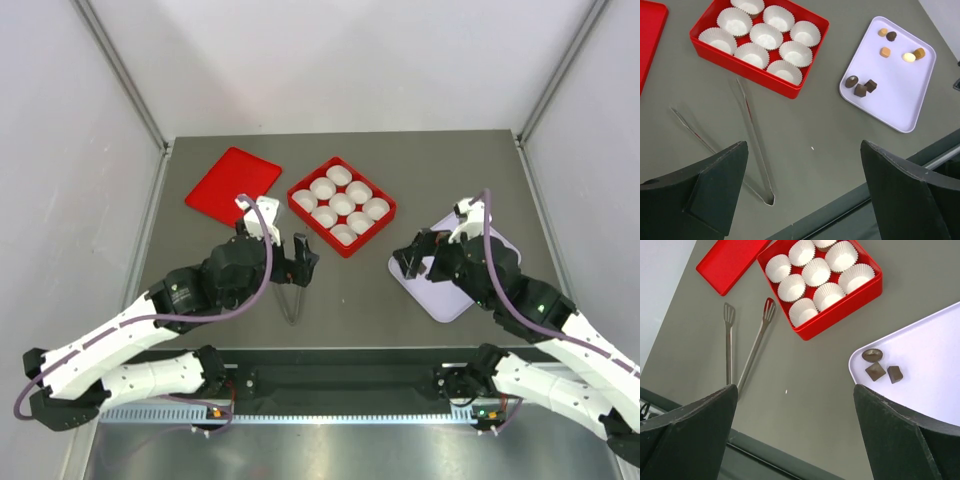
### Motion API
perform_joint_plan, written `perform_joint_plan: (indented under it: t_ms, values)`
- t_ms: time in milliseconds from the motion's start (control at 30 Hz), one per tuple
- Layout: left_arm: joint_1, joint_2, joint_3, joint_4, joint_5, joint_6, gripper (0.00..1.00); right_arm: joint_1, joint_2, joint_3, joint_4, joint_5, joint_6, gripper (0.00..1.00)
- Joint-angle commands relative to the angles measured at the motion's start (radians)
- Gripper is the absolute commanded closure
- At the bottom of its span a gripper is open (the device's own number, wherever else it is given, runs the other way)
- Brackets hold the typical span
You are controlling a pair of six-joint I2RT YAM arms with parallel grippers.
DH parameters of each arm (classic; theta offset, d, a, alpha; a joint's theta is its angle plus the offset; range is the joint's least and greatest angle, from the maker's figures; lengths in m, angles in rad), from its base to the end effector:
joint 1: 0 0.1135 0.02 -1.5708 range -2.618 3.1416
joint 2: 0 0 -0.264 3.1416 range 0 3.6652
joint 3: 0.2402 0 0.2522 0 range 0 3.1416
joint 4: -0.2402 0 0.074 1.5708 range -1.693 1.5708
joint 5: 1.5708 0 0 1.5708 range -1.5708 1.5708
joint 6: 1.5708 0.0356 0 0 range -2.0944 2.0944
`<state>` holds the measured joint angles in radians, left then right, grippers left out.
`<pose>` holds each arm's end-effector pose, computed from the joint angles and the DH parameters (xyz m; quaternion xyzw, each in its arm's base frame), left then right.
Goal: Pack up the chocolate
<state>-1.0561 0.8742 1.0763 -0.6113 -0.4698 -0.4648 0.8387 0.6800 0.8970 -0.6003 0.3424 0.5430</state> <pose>0.1004 -0.1449 0.3819 0.1147 0.8150 -0.2268 0.5207 0.1030 0.0967 0.3506 -0.0260 0.8219 0.2425 0.5149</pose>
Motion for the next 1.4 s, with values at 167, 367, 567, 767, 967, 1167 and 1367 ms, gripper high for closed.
perform_joint_plan:
  t_ms: [167,367,567,767,967,1167,1367]
  values:
    - [0.028,0.063,0.045,-0.110,-0.127,-0.078,0.01,0.011,0.068,0.055,-0.021,0.081,-0.012,0.00]
    - [0.233,0.069,0.060,-0.151,-0.028,-0.035,0.01,0.014,0.197,0.074,0.068,0.070,0.027,0.00]
    - [0.540,0.034,-0.039,-0.111,0.212,-0.012,0.01,0.083,0.466,0.198,0.088,0.179,0.150,0.05]
    - [0.613,0.111,-0.156,-0.062,0.301,-0.086,0.08,0.137,0.648,0.284,0.160,0.138,0.209,0.12]
    - [0.619,0.181,-0.245,0.039,0.324,-0.161,0.18,0.152,0.679,0.209,0.267,0.101,0.196,0.20]
    - [0.651,0.241,-0.314,0.149,0.422,-0.222,0.28,0.200,0.773,0.235,0.273,0.124,0.276,0.25]
    - [0.660,0.253,-0.333,0.148,0.427,-0.244,0.33,0.256,0.878,0.256,0.327,0.156,0.323,0.26]
